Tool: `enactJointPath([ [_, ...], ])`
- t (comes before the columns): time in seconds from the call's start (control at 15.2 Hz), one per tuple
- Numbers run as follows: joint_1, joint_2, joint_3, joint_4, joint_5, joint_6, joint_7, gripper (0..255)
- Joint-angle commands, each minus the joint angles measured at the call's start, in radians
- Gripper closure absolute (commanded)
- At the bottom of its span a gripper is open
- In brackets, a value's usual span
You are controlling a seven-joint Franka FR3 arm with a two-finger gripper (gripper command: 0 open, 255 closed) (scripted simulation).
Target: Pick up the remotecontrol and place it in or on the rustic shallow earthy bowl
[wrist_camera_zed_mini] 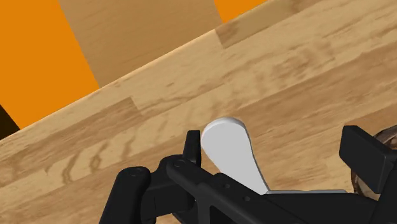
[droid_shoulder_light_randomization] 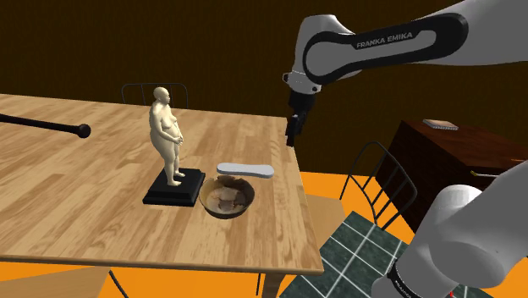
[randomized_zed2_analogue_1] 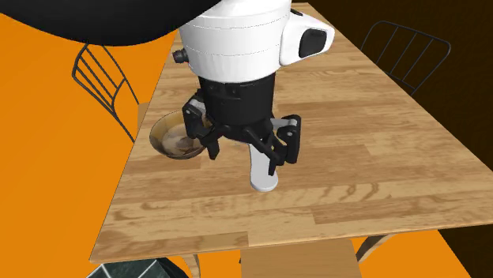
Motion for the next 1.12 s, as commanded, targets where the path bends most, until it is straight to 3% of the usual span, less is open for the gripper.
enactJointPath([
  [0.0,0.011,0.065,-0.002,0.021,0.001,0.042,-0.039,0],
  [0.92,0.067,0.569,0.035,0.301,0.006,0.247,-0.269,0],
  [1.06,0.068,0.584,0.036,0.302,0.006,0.261,-0.272,0],
])
